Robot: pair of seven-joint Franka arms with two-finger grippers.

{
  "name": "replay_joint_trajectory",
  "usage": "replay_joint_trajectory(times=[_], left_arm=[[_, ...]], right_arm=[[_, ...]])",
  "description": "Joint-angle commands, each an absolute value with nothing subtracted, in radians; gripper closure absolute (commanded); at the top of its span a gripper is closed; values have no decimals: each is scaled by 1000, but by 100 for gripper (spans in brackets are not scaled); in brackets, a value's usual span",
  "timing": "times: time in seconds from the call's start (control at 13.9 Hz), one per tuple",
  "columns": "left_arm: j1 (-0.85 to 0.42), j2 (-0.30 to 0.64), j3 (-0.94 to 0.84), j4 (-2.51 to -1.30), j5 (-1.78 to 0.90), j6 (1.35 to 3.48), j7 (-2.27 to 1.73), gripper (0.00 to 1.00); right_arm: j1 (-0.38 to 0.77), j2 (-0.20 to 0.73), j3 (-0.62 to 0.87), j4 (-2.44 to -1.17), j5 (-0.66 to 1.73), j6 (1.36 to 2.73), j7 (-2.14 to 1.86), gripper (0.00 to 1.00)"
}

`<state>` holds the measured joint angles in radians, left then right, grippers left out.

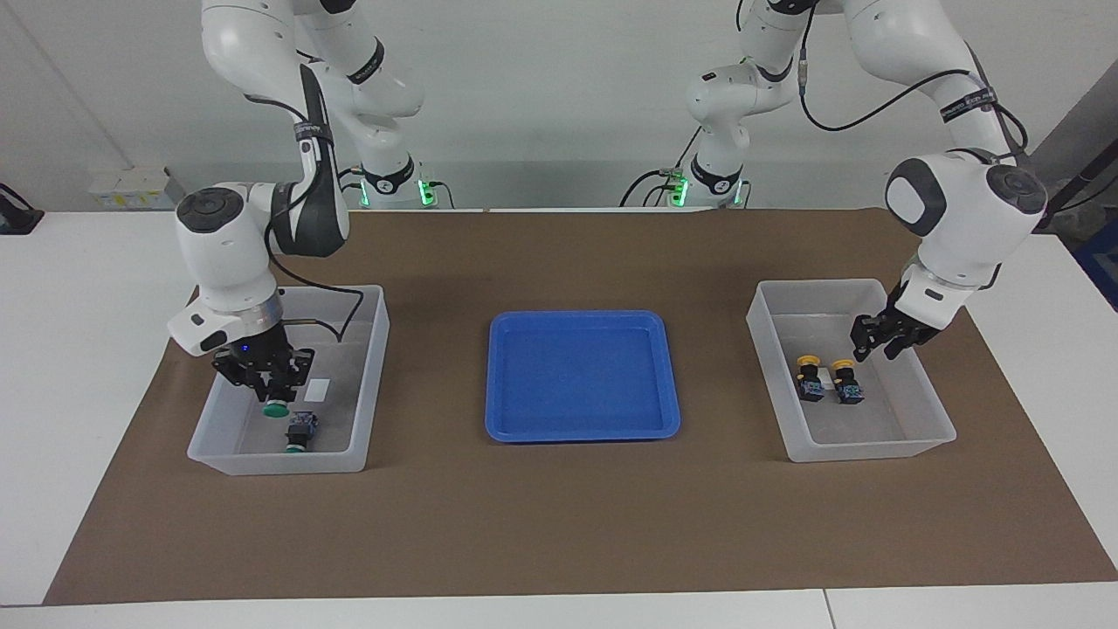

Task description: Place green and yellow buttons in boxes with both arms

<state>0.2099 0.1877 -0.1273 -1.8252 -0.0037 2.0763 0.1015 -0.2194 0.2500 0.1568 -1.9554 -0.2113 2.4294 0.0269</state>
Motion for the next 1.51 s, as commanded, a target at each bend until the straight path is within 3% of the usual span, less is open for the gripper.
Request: replay_joint_trajectory(times=[0.0, 0.36, 0.43, 0.5, 0.58, 0.65, 1.01, 1.3, 1.44], left_arm=[[170, 187, -124, -1725, 8, 1933, 54, 44], [112, 173, -124, -1550, 12, 1708, 14, 44], [112, 172, -126, -1525, 14, 1675, 15, 44], [112, 170, -126, -1496, 14, 1642, 15, 44], [112, 167, -126, -1470, 15, 1603, 15, 44], [112, 164, -126, -1444, 12, 1562, 15, 44], [121, 158, -127, -1364, 11, 1472, 18, 41], [115, 124, -126, -1416, 0, 1537, 21, 41], [112, 129, -127, -1428, 2, 1561, 21, 41]], right_arm=[[-255, 296, 169, -1965, -181, 2526, -17, 100], [-278, 340, 167, -1959, -181, 2588, -5, 99], [-281, 344, 169, -1960, -181, 2588, -2, 86], [-281, 342, 167, -1959, -181, 2586, 12, 58], [-281, 344, 169, -1956, -181, 2586, 24, 11], [-276, 342, 169, -1953, -181, 2583, 34, 0], [-256, 266, 173, -1936, -181, 2478, 44, 0], [-180, 141, 173, -1911, -179, 2269, 104, 0], [-140, 114, 173, -1841, -134, 2130, 110, 0]])
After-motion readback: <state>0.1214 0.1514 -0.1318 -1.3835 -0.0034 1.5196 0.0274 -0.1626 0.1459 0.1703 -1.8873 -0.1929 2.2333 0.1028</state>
